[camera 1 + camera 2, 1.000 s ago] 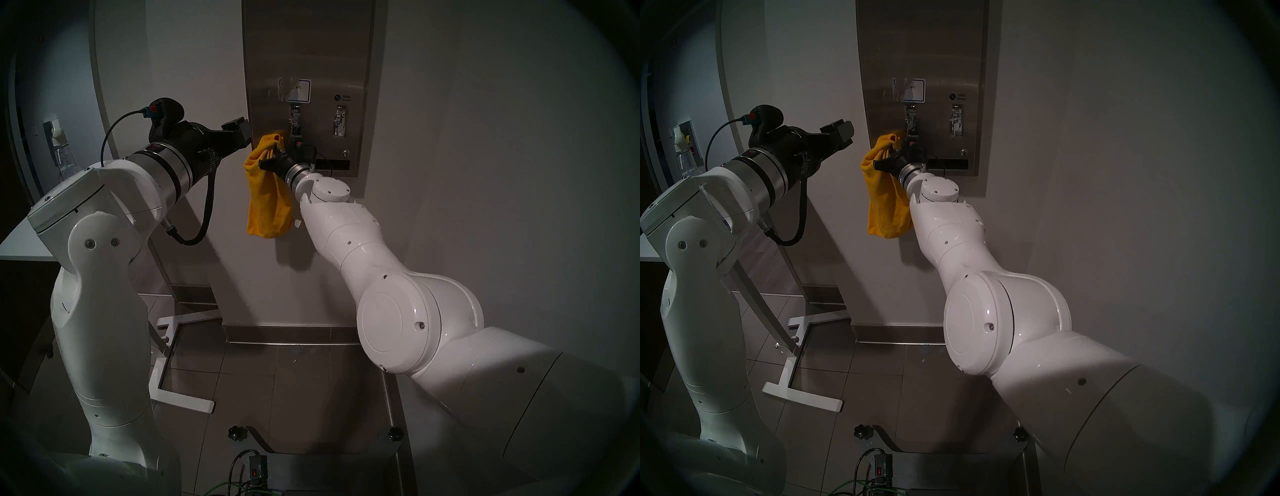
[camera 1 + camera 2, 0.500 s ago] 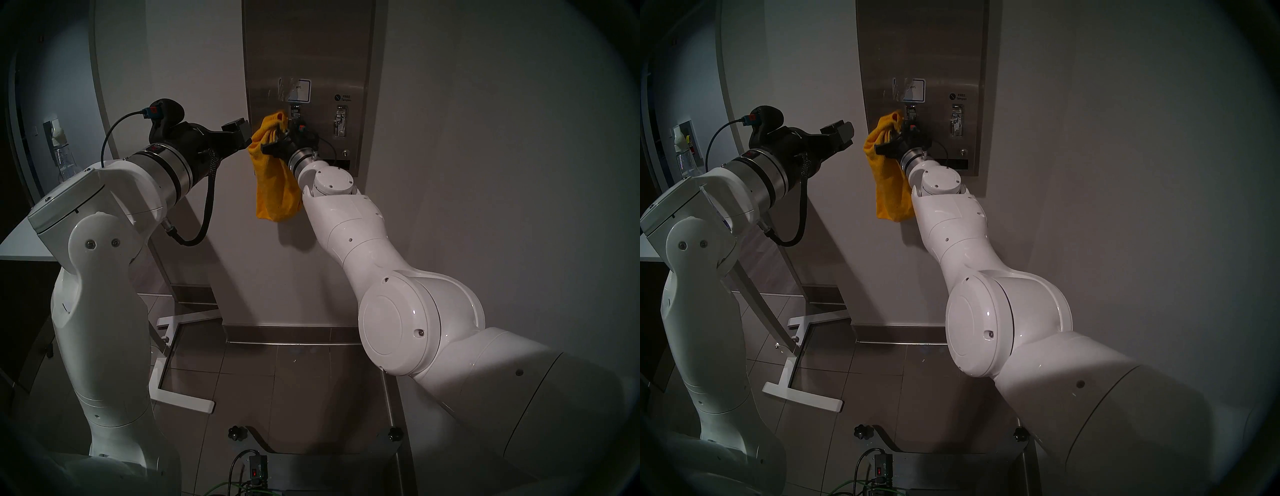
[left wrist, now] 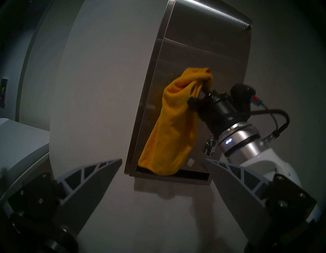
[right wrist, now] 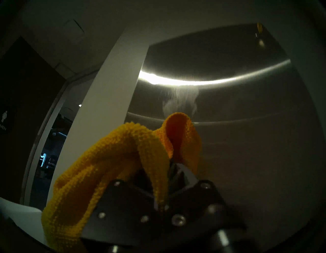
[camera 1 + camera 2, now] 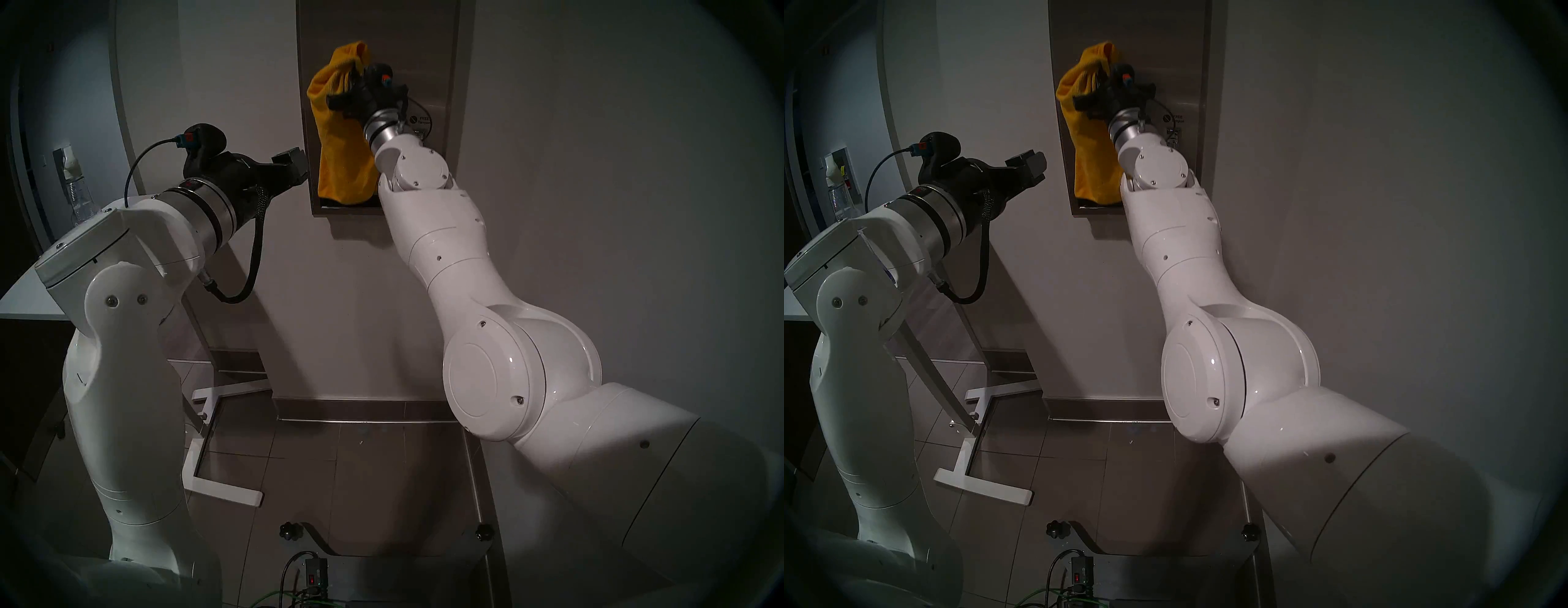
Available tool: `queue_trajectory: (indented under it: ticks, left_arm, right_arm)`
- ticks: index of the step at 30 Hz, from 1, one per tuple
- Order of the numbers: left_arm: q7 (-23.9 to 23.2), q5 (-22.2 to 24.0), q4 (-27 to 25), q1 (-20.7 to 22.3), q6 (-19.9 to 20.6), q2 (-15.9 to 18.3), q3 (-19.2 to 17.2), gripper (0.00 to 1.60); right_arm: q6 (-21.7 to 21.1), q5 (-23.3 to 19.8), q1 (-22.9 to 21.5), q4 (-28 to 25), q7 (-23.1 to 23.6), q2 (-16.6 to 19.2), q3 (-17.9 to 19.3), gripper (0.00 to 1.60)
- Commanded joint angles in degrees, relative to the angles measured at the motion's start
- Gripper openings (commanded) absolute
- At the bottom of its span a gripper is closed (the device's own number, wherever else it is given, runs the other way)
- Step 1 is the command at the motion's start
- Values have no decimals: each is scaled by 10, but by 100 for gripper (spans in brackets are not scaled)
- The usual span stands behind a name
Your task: Pick up the cloth and wipe the surface
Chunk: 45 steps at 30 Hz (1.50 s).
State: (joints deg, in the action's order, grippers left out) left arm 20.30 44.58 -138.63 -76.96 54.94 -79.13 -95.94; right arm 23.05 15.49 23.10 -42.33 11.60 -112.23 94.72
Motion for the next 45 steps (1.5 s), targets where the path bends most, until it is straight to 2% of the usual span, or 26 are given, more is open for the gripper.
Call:
queue_trajectory:
  ticks: [1, 2, 3, 4, 5, 11, 16, 27, 33, 35, 36, 42, 43, 45]
  left_arm:
    - [0, -2, -14, 21, -8, -1, 1, 160]
    - [0, -2, -14, 21, -8, -1, 1, 160]
    - [0, -2, -14, 21, -8, -1, 1, 160]
    - [0, -2, -14, 21, -8, -1, 1, 160]
    - [0, -2, -14, 21, -8, -1, 1, 160]
    - [1, -2, -14, 22, -8, -2, 1, 160]
    - [1, -3, -14, 23, -8, -2, 1, 160]
    - [2, -3, -14, 23, -7, -3, 2, 160]
    - [2, -4, -14, 24, -7, -3, 2, 160]
    - [2, -4, -14, 24, -7, -4, 2, 160]
    - [1, -4, -14, 24, -7, -4, 2, 160]
    - [1, -4, -14, 23, -6, -4, 1, 160]
    - [1, -4, -14, 23, -6, -4, 1, 160]
    - [1, -4, -14, 22, -6, -4, 1, 160]
  right_arm:
    - [-68, 9, -65, 20, -13, 5, 5, 0]
    - [-64, 2, -66, 39, -15, 6, 15, 0]
    - [-85, -2, -73, 50, -17, 8, 19, 0]
    - [-81, 2, -74, 58, -15, 13, 18, 0]
    - [-102, 6, -84, 70, -11, 17, 16, 0]
    - [-147, 12, -97, 108, 1, 20, 12, 0]
    - [-182, -2, -90, 140, 44, 22, 26, 0]
    - [-207, -9, -57, 139, 80, 21, 31, 0]
    - [-212, -16, -41, 125, 77, 21, 39, 0]
    - [-218, -17, -37, 120, 69, 21, 41, 0]
    - [-217, -9, -34, 118, 50, 21, 38, 0]
    - [-227, -22, -11, 120, 12, 14, 65, 0]
    - [-229, -24, -7, 119, 23, 13, 73, 0]
    - [-230, -25, -1, 119, 13, 10, 78, 0]
